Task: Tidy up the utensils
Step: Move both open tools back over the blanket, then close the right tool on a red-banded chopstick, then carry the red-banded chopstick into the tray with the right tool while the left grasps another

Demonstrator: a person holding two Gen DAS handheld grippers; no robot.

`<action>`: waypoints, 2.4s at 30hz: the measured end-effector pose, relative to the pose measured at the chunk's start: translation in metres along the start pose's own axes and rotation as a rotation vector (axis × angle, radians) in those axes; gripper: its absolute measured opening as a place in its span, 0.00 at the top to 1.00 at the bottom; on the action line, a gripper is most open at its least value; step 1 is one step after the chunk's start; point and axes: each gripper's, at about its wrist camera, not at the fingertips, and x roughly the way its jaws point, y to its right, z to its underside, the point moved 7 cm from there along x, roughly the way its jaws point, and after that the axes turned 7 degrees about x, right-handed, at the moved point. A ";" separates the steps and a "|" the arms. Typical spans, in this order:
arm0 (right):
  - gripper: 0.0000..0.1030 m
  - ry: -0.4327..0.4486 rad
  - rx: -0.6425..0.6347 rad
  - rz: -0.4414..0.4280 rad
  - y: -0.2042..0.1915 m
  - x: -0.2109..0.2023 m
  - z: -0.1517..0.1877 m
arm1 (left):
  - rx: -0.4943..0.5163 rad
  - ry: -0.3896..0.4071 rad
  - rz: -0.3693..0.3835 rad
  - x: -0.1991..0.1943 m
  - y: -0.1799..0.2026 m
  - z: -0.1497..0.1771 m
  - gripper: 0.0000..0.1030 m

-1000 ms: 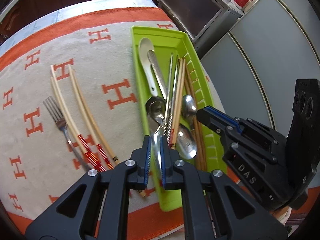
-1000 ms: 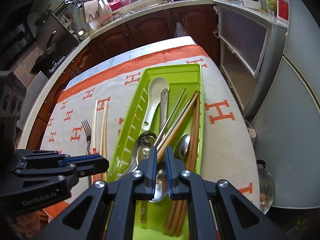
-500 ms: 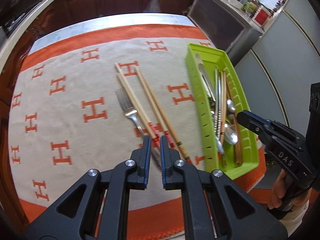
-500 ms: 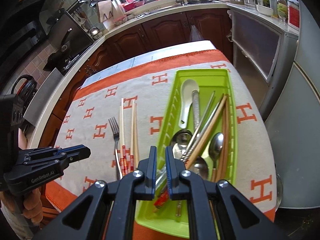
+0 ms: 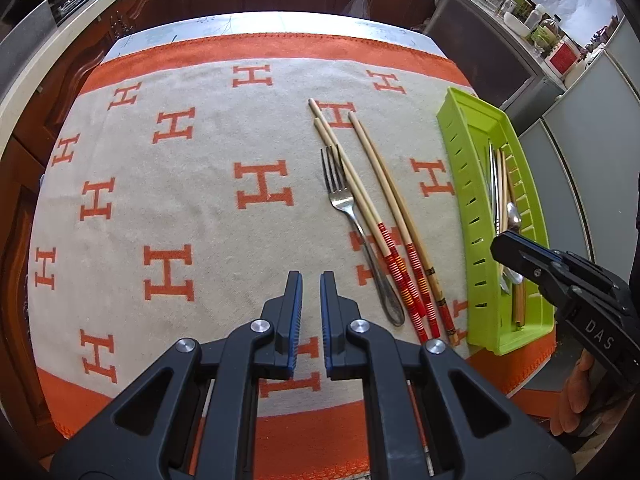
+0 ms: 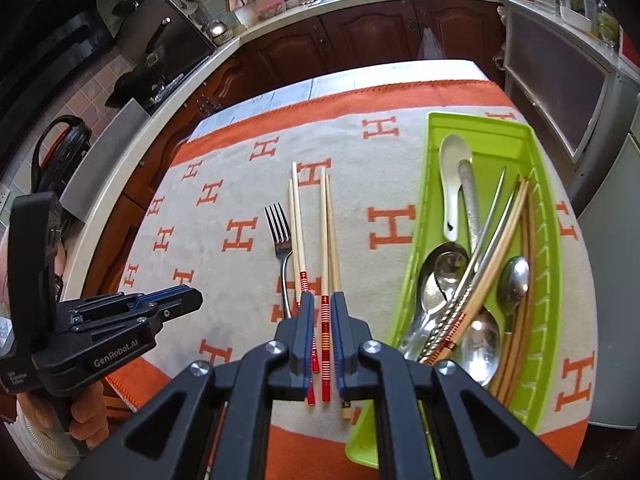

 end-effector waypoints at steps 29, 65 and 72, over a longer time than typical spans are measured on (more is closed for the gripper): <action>0.92 -0.181 -0.066 0.200 0.000 0.076 -0.013 | -0.067 0.000 -0.011 0.025 -0.044 0.000 0.95; 0.94 -0.167 -0.033 0.125 0.005 0.063 -0.031 | -0.021 -0.013 0.034 0.030 -0.013 -0.026 0.95; 0.94 -0.084 0.107 0.010 0.029 0.008 -0.035 | -0.012 -0.020 0.092 0.037 0.023 -0.061 0.95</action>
